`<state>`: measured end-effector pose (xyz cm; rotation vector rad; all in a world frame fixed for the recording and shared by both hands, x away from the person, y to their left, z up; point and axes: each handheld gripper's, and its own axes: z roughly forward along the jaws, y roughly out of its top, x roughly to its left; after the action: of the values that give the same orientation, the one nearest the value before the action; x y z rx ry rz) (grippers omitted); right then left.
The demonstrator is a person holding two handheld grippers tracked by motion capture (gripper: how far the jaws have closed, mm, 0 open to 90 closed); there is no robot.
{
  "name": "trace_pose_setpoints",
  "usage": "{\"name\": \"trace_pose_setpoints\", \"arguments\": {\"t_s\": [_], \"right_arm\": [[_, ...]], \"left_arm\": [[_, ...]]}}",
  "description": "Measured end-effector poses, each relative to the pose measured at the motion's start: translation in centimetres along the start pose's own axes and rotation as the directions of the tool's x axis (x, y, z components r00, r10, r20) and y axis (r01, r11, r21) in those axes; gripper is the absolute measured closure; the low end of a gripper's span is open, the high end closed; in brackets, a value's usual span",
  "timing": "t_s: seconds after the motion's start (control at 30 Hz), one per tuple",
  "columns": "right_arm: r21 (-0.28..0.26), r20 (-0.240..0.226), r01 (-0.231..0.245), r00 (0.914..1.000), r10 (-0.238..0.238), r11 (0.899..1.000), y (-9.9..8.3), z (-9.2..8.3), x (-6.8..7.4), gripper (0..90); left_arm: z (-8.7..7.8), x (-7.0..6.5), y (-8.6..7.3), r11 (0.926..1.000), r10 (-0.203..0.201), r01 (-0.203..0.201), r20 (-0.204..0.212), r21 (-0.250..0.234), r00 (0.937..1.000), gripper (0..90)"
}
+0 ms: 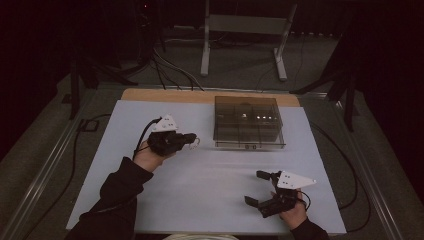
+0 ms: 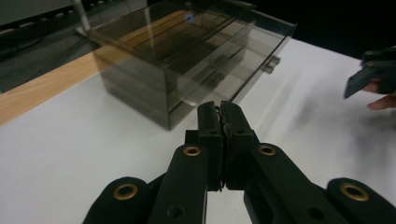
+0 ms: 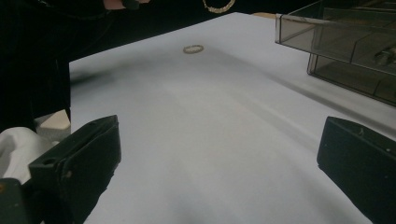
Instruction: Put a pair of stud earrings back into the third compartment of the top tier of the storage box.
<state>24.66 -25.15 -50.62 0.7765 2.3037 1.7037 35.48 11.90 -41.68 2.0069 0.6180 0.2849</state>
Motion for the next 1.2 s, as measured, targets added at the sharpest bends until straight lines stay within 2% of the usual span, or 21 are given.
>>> {"name": "trace_pose_setpoints", "arguments": {"t_s": [0.37, 0.73, 1.07, 1.2], "right_arm": [[0.001, 0.0, 0.007, 1.0, -0.007, 1.0, 0.0, 0.0, 0.0, 0.0], [0.002, 0.0, 0.008, 1.0, -0.008, 1.0, 0.0, -0.1, 0.0, 0.0], [0.003, -0.003, 0.008, 1.0, -0.008, 1.0, 0.0, -0.1, 0.0, 0.0], [0.004, -0.003, 0.008, 1.0, -0.008, 1.0, 0.1, -0.1, 0.1, 0.0]], "left_arm": [[1.6, -1.1, 1.9, 0.9997, 0.019, -0.018, 0.072, -0.014, 0.9973, 89.9], [3.2, -1.8, 3.6, 0.999, 0.041, -0.038, 0.117, -0.026, 0.9923, 89.8], [5.2, -3.1, 5.8, 0.9966, 0.077, -0.072, 0.159, -0.039, 0.9842, 89.8], [6.1, -3.3, 6.5, 0.9969, 0.074, -0.067, 0.178, -0.041, 0.9814, 89.9]]}}
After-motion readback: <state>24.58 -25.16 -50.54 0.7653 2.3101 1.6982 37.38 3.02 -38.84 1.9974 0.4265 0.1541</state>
